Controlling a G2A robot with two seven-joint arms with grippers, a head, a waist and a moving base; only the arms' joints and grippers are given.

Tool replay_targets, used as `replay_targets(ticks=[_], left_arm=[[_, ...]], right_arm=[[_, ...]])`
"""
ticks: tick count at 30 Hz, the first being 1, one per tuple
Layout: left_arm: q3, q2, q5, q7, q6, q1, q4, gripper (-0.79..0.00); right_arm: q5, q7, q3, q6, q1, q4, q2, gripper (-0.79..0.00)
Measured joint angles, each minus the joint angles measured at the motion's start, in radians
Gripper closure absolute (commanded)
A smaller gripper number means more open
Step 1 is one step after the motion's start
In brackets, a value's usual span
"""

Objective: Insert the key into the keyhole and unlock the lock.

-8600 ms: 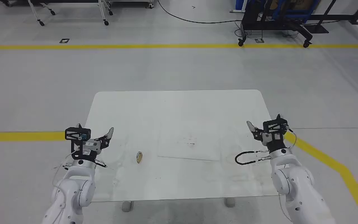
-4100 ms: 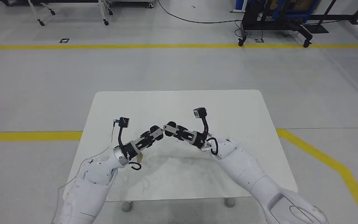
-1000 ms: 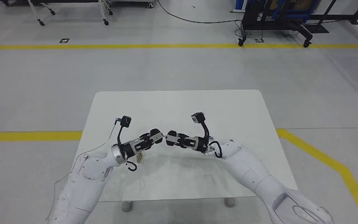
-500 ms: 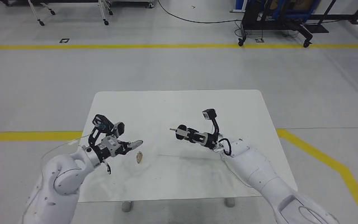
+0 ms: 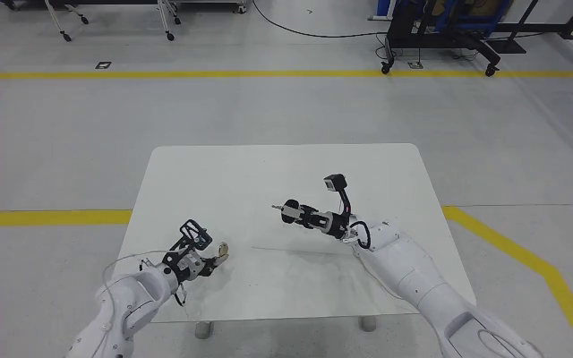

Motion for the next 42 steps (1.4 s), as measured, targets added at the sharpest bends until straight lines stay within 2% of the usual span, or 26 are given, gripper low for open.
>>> replay_targets(ticks=[5,7,8,9,10,25,33,42], left_arm=[[0.041,-0.003,0.014,-0.021,0.014,-0.029,0.045,-0.329],[0.054,-0.004,0.016,-0.042,0.018,-0.04,0.057,-0.286],[0.058,-0.004,0.016,-0.047,0.02,-0.045,0.06,-0.24],[0.062,-0.004,0.018,-0.05,0.023,-0.048,0.063,-0.08],[0.065,-0.005,0.021,-0.05,0.028,-0.052,0.066,0.0],[0.075,-0.004,0.0,0.006,0.024,-0.076,0.107,0.0],[0.064,-0.01,-0.191,0.024,0.033,-0.098,0.132,0.0],[0.067,-0.011,-0.184,0.024,0.058,-0.101,0.107,0.0]], right_arm=[[0.0,0.0,0.0,0.0,0.0,0.0,0.0,0.0],[0.0,0.0,0.0,0.0,0.0,0.0,0.0,0.0],[0.0,0.0,0.0,0.0,0.0,0.0,0.0,0.0],[0.0,0.0,0.0,0.0,0.0,0.0,0.0,0.0],[0.0,0.0,0.0,0.0,0.0,0.0,0.0,0.0],[0.0,0.0,0.0,0.0,0.0,0.0,0.0,0.0],[0.0,0.0,0.0,0.0,0.0,0.0,0.0,0.0],[0.0,0.0,0.0,0.0,0.0,0.0,0.0,0.0]])
